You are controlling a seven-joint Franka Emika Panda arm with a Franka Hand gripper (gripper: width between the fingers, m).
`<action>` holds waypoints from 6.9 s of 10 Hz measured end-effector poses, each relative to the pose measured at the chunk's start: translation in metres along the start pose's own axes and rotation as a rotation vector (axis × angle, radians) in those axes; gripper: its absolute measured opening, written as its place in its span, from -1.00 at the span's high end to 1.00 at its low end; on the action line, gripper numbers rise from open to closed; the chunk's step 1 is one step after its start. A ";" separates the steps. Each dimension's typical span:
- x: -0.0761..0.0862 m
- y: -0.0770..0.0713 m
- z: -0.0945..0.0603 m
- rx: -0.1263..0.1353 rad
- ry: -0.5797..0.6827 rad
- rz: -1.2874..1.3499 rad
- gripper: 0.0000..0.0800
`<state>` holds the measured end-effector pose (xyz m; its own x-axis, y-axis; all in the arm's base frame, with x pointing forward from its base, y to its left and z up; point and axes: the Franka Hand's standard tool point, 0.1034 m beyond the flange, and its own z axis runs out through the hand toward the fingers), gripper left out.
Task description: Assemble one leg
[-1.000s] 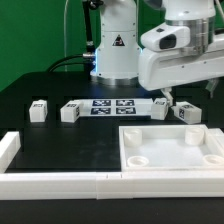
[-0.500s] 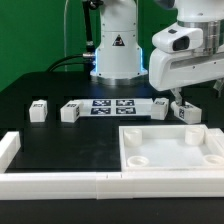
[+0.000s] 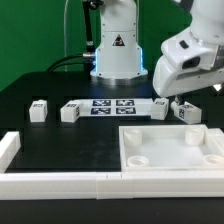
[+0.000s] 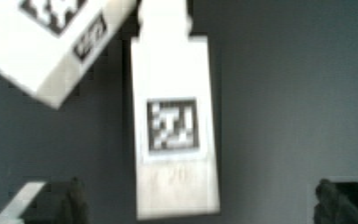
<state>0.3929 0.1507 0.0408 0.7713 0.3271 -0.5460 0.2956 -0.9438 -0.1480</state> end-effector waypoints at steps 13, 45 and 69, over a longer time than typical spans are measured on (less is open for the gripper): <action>0.005 0.005 0.038 0.035 -0.102 0.012 -0.14; 0.019 0.031 -0.088 -0.156 0.972 -0.066 0.27; 0.141 0.096 -0.190 -0.238 1.198 -0.114 0.27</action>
Offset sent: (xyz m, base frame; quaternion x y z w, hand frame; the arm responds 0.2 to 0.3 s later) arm -0.0071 -0.0099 -0.0136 0.0037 -0.0595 0.0001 0.9982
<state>0.6376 0.1158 0.1064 0.7280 0.3628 0.5817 0.3944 -0.9157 0.0776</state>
